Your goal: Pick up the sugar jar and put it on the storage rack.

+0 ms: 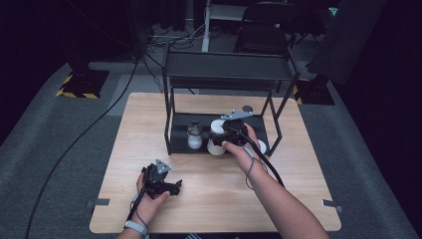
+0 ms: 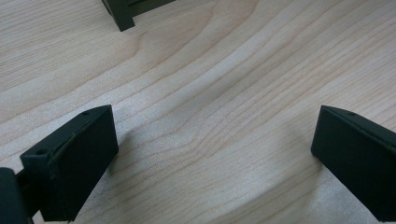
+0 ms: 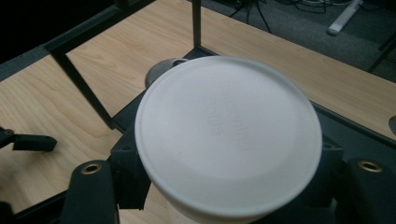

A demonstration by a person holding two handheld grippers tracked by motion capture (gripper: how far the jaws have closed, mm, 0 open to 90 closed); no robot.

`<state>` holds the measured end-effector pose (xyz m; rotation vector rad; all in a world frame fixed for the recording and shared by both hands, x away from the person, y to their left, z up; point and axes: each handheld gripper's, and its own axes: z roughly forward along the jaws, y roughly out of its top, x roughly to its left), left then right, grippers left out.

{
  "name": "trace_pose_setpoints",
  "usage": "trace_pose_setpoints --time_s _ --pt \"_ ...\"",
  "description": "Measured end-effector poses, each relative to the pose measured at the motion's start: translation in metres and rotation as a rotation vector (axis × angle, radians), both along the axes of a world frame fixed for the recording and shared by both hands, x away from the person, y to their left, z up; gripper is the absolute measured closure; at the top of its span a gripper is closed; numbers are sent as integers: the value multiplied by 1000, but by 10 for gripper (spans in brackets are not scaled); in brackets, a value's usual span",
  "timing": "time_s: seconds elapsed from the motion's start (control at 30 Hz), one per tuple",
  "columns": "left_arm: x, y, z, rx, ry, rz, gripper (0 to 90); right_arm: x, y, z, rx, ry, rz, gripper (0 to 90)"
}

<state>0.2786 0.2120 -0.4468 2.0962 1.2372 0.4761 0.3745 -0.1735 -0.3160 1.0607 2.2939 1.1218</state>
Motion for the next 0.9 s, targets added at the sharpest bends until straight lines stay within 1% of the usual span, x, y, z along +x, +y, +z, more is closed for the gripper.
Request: trace_pose_setpoints --time_s 0.13,0.27,0.3,0.37,0.67,0.77,0.9 --pt "0 0 0 0 0 0 6 6 6 -6 -14 1 -21 339" --pt "0 0 0 -1 0 0 6 13 11 -15 -21 6 -36 339" --pt "0 0 0 -1 0 0 6 13 11 -15 -21 6 -36 339" --pt "0 0 0 0 0 -1 6 16 15 -22 -30 4 -46 339" --pt "0 0 0 1 0 -3 6 26 20 -34 -13 7 -87 339" --pt "0 1 0 1 0 -3 6 29 21 -38 -20 4 -97 339" --pt "0 1 0 2 0 -4 6 32 21 -42 -15 6 -106 339"
